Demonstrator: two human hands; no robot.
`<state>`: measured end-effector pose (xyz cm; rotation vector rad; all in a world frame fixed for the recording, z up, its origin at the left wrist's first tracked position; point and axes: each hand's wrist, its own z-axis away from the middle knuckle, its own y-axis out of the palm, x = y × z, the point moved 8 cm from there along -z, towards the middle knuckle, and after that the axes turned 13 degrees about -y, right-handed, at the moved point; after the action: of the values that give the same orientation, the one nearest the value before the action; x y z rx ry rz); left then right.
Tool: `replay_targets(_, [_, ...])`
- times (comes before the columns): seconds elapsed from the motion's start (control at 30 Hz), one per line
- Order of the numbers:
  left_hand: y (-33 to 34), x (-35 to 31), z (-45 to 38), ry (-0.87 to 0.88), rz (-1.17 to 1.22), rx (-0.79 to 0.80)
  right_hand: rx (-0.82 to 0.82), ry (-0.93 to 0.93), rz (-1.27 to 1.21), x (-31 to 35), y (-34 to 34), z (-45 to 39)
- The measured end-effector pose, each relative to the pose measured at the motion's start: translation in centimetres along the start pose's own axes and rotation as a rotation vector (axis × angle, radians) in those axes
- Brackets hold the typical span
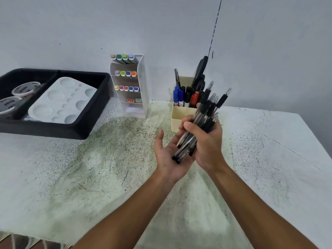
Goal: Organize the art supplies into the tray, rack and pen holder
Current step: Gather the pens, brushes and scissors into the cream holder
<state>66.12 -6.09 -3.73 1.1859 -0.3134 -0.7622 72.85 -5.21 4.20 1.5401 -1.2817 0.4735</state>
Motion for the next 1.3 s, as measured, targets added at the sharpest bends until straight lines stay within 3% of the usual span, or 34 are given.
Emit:
replay_targets(0.17, [0.4, -0.1, -0.5, -0.006, 0.024, 0.025, -0.012, 0.081, -0.045, -0.1, 0.3, -0.1])
replay_targets(0.4, [0.4, 0.0, -0.8, -0.013, 0.029, 0.000, -0.050, 0.060, 0.034, 0.0, -0.2, -0.7])
replay_targets(0.7, [-0.2, -0.2, -1.0, -0.010, 0.042, -0.086, 0.032, 0.012, 0.211, 0.7, -0.7, -1.8])
replay_targets(0.87, [0.2, -0.1, -1.2, 0.012, 0.018, -0.079, -0.005, 0.100, 0.125, 0.3, -0.8, -2.0])
replay_targets(1.3, [0.1, -1.3, -1.2, 0.081, -0.076, -0.159, 0.149, 0.052, 0.175, 0.4, 0.1, -2.3])
